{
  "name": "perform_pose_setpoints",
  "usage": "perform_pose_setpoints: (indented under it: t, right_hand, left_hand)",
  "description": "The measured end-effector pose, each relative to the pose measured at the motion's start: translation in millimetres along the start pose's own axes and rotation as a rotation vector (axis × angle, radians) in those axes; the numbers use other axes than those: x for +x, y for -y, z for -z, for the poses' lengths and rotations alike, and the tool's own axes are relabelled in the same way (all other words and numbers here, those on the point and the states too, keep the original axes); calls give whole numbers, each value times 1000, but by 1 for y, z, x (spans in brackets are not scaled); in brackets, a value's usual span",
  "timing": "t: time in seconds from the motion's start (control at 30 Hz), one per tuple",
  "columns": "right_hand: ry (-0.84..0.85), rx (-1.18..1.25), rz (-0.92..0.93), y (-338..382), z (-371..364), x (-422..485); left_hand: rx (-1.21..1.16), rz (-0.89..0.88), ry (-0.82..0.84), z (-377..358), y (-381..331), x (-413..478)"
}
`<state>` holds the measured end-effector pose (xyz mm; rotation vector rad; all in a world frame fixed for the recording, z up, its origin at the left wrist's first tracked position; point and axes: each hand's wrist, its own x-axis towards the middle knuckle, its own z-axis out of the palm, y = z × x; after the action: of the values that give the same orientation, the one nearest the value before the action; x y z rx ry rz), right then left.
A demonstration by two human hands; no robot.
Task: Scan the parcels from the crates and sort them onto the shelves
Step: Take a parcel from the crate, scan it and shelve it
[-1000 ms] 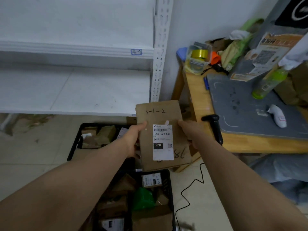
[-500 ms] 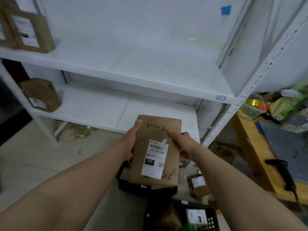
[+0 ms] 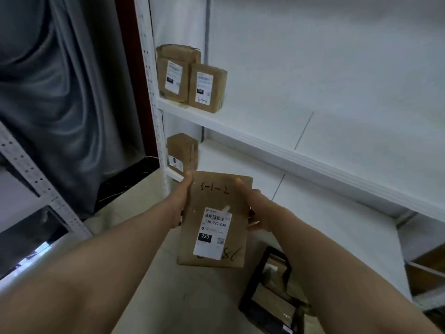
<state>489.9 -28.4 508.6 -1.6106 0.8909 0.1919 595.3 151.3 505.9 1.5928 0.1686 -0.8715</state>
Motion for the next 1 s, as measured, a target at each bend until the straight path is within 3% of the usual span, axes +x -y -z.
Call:
perform_pose_setpoints:
  t: [0.3, 0.73, 1.0]
  right_hand:
    - [-63, 140, -19, 32, -22, 89]
    - [-112, 186, -114, 60, 22, 258]
    - [-75, 105, -200, 62, 14, 342]
  left_hand:
    - [-38, -16, 31, 20, -40, 52]
    - [-15, 117, -49, -47, -96, 189]
    - [1, 275, -117, -49, -89, 301]
